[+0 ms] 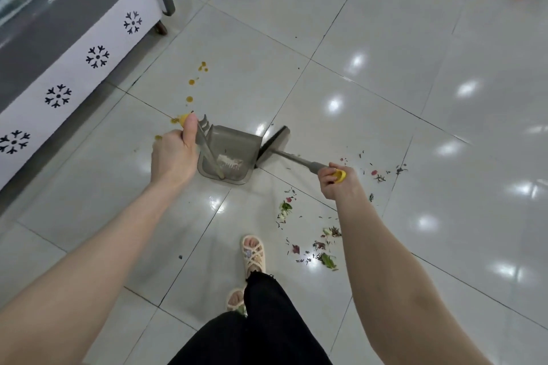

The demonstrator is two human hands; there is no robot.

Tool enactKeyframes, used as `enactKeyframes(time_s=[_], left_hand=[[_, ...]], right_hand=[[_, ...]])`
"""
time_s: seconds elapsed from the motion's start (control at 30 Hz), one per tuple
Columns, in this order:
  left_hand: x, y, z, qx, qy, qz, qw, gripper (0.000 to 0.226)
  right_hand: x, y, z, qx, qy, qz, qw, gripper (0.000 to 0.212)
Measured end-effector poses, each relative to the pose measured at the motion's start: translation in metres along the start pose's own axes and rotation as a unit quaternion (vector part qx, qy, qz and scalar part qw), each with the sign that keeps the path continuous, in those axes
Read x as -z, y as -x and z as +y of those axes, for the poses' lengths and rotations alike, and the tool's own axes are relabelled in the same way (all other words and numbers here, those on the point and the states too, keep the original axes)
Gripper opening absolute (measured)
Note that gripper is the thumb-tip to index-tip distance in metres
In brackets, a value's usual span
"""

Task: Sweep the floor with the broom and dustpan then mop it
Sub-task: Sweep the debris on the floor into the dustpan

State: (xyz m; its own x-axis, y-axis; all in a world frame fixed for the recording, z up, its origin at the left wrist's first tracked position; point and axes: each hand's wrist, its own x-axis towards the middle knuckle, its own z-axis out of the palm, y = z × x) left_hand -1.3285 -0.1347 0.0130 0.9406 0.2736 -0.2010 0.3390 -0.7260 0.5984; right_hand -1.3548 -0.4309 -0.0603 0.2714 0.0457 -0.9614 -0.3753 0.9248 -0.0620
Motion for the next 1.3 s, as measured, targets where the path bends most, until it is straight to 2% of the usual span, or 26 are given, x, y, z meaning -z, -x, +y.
enactKeyframes(time_s=[0.1,0.4,0.53,0.7,0.9,1.17,1.3], left_hand=[[-0.004,0.015,0.001,-0.012,0.015,-0.011,1.000,0.078],[-0.013,0.095,-0.023,-0.070,0.028,-0.040,0.996,0.078],[-0.005,0.119,-0.036,-0.056,0.033,-0.032,0.997,0.080],[0.010,0.143,-0.050,-0.051,0.037,-0.033,0.997,0.081],[0.027,0.161,-0.061,-0.046,0.043,-0.014,0.998,0.080],[0.029,0.191,-0.063,-0.052,0.017,-0.016,0.998,0.078],[0.014,0.213,-0.058,-0.033,0.003,-0.017,0.999,0.079]], right_hand=[[0.033,0.011,-0.001,0.017,-0.016,0.025,0.999,0.018],[0.172,0.062,0.032,0.070,-0.104,0.062,0.990,0.018],[0.206,0.083,0.045,0.087,-0.085,0.038,0.992,0.013],[0.226,0.102,0.062,0.075,-0.041,0.002,0.996,0.018],[0.214,0.095,0.092,0.037,-0.021,-0.017,0.999,0.024],[0.208,0.078,0.123,-0.026,0.021,-0.039,0.999,0.019],[0.221,0.080,0.113,-0.036,0.069,-0.014,0.997,0.019]])
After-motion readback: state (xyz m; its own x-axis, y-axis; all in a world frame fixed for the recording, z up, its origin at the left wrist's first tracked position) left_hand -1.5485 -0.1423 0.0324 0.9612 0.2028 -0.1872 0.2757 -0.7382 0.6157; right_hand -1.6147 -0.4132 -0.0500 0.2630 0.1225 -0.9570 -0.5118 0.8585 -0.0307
